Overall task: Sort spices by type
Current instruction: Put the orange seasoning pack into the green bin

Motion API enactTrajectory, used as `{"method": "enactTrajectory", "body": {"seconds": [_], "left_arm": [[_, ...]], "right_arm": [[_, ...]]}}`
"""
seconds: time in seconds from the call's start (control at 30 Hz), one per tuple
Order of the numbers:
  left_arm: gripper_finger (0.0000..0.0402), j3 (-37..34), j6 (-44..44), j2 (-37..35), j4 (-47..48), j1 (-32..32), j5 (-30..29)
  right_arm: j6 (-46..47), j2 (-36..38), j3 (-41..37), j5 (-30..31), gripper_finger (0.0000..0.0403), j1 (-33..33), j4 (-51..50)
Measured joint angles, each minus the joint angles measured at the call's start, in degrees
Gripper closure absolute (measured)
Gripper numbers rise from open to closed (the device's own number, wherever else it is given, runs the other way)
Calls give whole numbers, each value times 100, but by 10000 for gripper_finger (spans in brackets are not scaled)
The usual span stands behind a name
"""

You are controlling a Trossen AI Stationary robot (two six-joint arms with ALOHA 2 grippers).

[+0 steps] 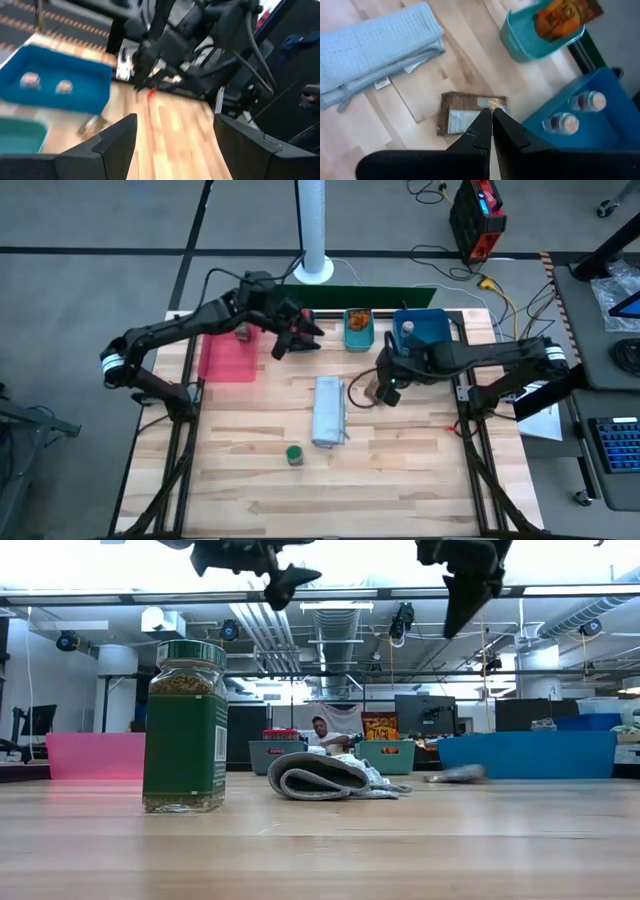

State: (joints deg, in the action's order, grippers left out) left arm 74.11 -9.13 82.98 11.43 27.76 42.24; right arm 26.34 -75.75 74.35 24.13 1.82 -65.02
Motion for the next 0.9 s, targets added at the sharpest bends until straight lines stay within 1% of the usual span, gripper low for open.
{"method": "enactTrajectory", "body": {"seconds": [0.07,0.17,0.27,0.3,0.43,0.5,0.57,0.63,0.73,0.83,0.9], "left_arm": [[154,0,-216,75,-353,-27,5],[154,0,-528,150,-574,-20,-70],[154,0,-627,151,-596,-17,-188],[154,0,-640,143,-598,-23,-206],[154,0,-753,-74,-605,-23,-283],[154,0,-855,-315,-649,-23,-426],[154,0,-862,-625,-655,-22,-619],[154,0,-821,-966,-646,-18,-887],[154,0,-718,-1460,-646,-18,-1297],[154,2,-602,-1849,-630,-18,-1497],[154,2,-595,-2044,-601,-18,-1547]], "right_arm": [[-268,10,76,-122,395,-132,-13],[-551,22,19,-560,395,-490,-60],[-965,-68,-174,-1192,394,-941,115],[-1113,-123,-284,-1311,394,-1067,257],[-1455,-307,-874,-1426,388,-1396,1308],[-1563,-400,-1154,-1918,377,-1529,1802],[-1480,-524,-1384,-2485,359,-1624,2276],[-1238,-707,-1531,-2772,333,-1660,2473],[-1173,-1060,-1612,-2908,283,-1675,2515],[-1295,-1435,-1616,-2911,225,-1674,2619],[-1355,-1668,-1616,-3055,189,-1676,2762]]}}
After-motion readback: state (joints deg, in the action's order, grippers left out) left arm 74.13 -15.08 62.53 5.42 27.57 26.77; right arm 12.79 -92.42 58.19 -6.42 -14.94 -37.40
